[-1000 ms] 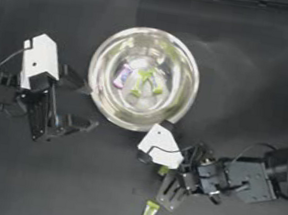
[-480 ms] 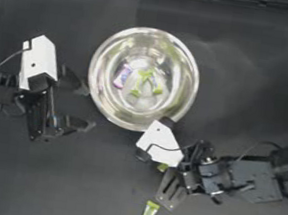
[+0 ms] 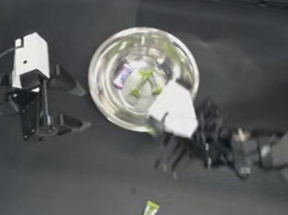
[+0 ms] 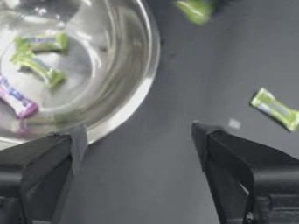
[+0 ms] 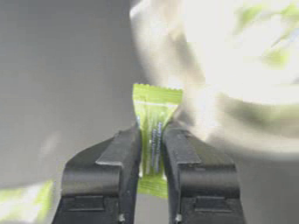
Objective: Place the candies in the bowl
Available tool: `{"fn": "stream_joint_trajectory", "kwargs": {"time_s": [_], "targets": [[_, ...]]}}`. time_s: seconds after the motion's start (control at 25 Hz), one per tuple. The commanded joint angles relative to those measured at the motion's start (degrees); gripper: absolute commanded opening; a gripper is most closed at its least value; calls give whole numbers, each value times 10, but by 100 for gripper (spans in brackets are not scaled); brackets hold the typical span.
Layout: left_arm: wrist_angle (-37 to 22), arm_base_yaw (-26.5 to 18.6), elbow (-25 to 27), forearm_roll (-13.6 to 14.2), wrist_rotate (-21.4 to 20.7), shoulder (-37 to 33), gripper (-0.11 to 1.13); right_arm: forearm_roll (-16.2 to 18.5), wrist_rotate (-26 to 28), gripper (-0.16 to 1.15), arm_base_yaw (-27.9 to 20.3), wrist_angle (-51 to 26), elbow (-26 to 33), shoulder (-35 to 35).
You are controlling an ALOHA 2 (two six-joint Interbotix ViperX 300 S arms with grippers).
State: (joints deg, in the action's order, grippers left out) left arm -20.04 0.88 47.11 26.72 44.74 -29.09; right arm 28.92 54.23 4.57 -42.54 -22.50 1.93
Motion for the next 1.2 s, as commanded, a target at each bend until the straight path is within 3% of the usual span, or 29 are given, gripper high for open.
{"fn": "stream_joint_trajectory", "kwargs": {"time_s": [0.04,0.32,0.6,0.88,1.04,1.2], "targets": [[3,1,-5,0,-2,-11,101,20,-3,52,-46,45,6,18],[2,1,-5,3,-3,-12,101,37,-14,52,-128,112,-7,-11],[2,0,-5,4,-3,-12,101,54,-30,56,-175,156,-2,-67],[2,0,-5,4,-3,-13,101,54,-32,102,-178,185,-2,-67],[2,0,-4,4,-3,-13,101,57,-36,101,-160,179,-4,-40],[2,0,-2,4,-3,-13,101,48,-59,99,-112,152,-7,10]]}}
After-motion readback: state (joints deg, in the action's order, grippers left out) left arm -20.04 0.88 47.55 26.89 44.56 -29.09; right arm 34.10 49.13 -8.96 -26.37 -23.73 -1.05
